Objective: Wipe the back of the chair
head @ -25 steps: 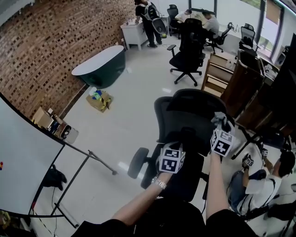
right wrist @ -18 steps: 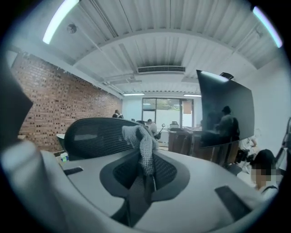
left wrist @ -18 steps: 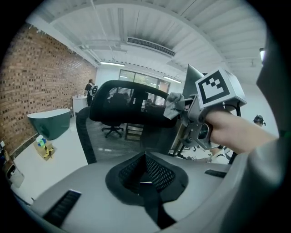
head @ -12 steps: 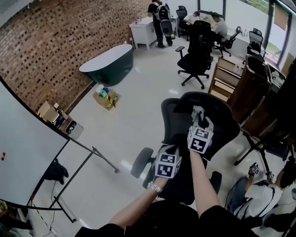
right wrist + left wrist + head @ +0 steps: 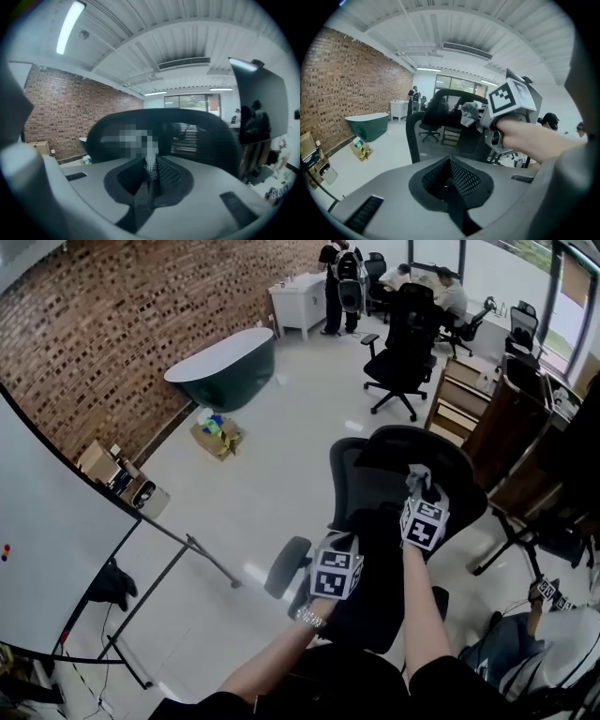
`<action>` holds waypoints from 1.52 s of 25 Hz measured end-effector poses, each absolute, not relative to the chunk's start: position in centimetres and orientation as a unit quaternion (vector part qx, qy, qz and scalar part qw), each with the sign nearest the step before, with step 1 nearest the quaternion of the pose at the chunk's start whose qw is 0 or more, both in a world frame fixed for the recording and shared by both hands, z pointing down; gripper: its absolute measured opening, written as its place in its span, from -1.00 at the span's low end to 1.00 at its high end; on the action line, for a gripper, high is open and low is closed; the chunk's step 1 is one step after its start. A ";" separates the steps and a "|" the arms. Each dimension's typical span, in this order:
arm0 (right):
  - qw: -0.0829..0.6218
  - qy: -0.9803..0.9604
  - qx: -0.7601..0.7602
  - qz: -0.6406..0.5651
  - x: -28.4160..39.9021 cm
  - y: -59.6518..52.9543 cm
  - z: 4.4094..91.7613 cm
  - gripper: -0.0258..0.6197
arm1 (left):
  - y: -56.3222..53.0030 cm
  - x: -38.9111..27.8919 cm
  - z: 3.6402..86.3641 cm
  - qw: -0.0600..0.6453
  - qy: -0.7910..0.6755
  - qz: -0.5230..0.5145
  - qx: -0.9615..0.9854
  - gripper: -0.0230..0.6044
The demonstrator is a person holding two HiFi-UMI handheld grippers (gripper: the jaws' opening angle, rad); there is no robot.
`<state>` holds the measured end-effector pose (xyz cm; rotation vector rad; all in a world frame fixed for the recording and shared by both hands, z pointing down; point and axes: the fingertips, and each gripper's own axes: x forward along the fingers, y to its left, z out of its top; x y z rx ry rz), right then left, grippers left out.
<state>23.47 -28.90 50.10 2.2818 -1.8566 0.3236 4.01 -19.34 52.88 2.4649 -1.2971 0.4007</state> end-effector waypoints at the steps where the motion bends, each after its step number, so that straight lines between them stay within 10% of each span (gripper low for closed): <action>1: 0.089 -0.601 0.787 0.112 26.5 -27.1 50.4 -0.80 | -19.2 5.0 53.1 0.165 -0.446 0.141 0.868 -0.92; 9: 0.065 -0.536 0.831 0.132 32.7 -18.8 53.4 -0.80 | -18.3 10.5 53.5 0.166 -0.404 0.142 0.888 -0.92; 23: 0.150 -0.745 0.629 0.163 5.6 -39.7 62.2 -0.80 | -18.6 -1.8 54.1 0.173 -0.521 0.156 0.821 -0.92; 38: 0.188 -0.517 0.819 0.164 38.7 -25.2 65.4 -0.80 | -19.5 6.6 54.8 0.188 -0.430 0.148 0.871 -0.92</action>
